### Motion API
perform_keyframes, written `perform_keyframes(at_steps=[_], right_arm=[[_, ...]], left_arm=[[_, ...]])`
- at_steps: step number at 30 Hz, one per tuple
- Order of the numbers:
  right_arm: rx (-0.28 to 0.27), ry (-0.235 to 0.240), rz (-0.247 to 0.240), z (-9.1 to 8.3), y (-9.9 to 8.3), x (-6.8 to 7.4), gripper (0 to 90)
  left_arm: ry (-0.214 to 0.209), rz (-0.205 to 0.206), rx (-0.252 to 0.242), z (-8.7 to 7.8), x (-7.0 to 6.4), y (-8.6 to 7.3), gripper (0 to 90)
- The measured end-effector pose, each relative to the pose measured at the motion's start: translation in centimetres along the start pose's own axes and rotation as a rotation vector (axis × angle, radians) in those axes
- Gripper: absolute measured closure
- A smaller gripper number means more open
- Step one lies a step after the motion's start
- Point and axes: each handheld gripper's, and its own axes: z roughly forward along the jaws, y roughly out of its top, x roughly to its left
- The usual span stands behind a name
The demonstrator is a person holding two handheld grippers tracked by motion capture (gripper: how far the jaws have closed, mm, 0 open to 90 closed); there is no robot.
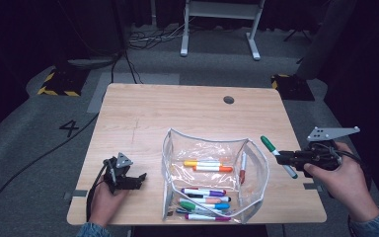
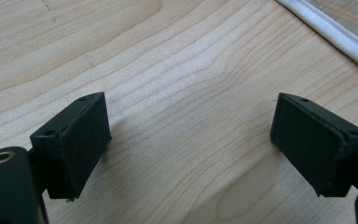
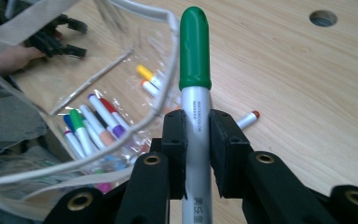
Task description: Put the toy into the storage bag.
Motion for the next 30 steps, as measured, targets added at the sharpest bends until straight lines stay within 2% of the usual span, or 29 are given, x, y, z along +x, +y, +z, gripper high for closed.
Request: perform_keyframes(at_steps=[7,9,11,17,25,30], right_arm=[[0.001,0.056,-0.062,-0.5,1.9,2.3,76.7],[0.001,0.087,-0.089,-0.3,2.5,3.1,76.7],[0.016,0.117,-0.124,0.1,3.1,4.0,76.7],[0.058,0.166,-0.204,1.7,4.6,6.1,76.7],[0.120,0.243,-0.261,4.1,6.1,8.5,76.7],[0.156,0.273,-0.299,5.3,6.8,9.8,76.7]], left_arm=[[-0.001,0.000,0.002,0.0,0.0,0.0,12.0],[-0.001,0.000,0.002,0.0,0.0,0.0,12.0],[-0.001,0.001,0.003,0.0,0.0,0.0,12.0],[-0.002,0.001,0.003,0.0,0.0,0.0,12.0],[-0.001,0.000,0.003,0.0,0.0,0.0,12.0],[0.001,-0.001,0.000,0.0,0.0,0.0,12.0]])
